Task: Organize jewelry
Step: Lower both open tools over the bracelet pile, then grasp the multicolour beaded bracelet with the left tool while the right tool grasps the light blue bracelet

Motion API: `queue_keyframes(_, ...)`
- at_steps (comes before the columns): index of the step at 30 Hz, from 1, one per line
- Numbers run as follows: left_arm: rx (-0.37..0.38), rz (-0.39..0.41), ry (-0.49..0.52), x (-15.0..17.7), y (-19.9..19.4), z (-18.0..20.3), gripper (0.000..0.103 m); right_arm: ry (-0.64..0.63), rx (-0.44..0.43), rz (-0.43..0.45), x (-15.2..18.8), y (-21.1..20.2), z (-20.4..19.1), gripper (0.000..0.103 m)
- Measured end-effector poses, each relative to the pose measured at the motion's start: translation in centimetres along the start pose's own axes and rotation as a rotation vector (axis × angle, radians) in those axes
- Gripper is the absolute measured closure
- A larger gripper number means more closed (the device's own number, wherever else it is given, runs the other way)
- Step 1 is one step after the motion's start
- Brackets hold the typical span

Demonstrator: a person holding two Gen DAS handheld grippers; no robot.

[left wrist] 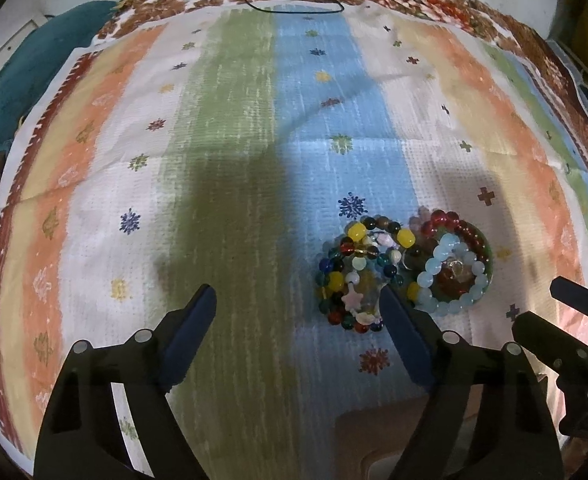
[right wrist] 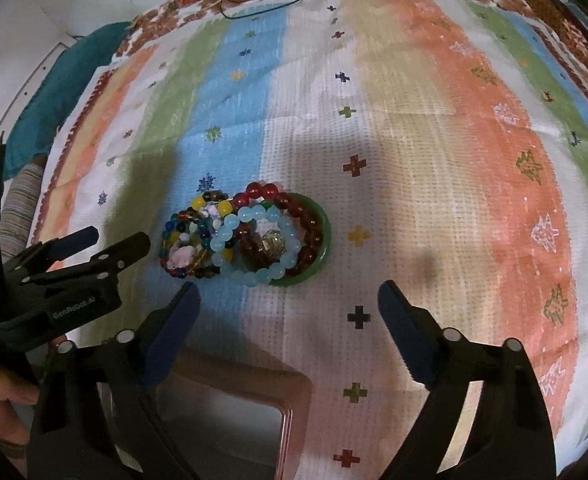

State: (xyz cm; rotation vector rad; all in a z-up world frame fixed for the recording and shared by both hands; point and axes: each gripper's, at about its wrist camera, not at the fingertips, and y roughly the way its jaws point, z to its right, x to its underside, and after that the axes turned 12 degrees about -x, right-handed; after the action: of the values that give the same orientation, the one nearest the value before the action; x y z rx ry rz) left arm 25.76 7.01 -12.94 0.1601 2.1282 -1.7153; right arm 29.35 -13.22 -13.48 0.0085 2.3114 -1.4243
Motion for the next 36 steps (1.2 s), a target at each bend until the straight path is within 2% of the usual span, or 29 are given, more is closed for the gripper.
queue_keyframes(5,0.004,0.006,0.044,-0.6,0.9,0.7,0.03,0.023,-0.004,-0.01,-0.5,0.8,0.6,0.016)
queue_keyframes(8,0.007,-0.004,0.047,-0.8,1.5,0.8,0.035,0.036,-0.004,-0.016,-0.8,1.4,0.9,0.022)
queue_keyframes(9,0.009,-0.007,0.046,-0.9,1.7,0.8,0.037,0.038,-0.004,-0.019,-0.9,1.6,0.9,0.029)
queue_keyframes(12,0.018,-0.018,0.043,-1.1,2.3,0.8,0.042,0.049,-0.008,-0.03,-1.1,2.1,1.1,0.033)
queue_keyframes(15,0.025,-0.024,0.05,-1.2,2.8,1.1,0.044,0.054,-0.006,-0.039,-1.3,2.7,1.2,0.036)
queue_keyframes(20,0.038,-0.023,0.061,-1.5,3.4,1.4,0.045,0.055,0.001,-0.051,-1.7,3.4,1.2,0.047)
queue_keyframes(23,0.038,-0.039,0.065,-1.6,4.0,1.5,0.053,0.058,-0.001,-0.059,-1.9,4.0,1.3,0.053)
queue_keyframes(28,0.039,-0.045,0.071,-1.6,4.6,1.7,0.059,0.069,-0.003,-0.074,-2.2,4.8,1.6,0.064)
queue_keyframes(32,0.054,-0.049,0.076,-1.4,4.5,1.9,0.071,0.067,0.006,-0.075,-2.1,4.9,1.8,0.066)
queue_keyframes(35,0.065,-0.055,0.084,-1.3,4.4,2.2,0.085,0.062,0.033,-0.075,-2.1,5.0,2.0,0.077)
queue_keyframes(36,0.064,-0.056,0.087,-1.3,4.4,2.4,0.085,0.066,0.035,-0.074,-2.1,5.0,2.1,0.078)
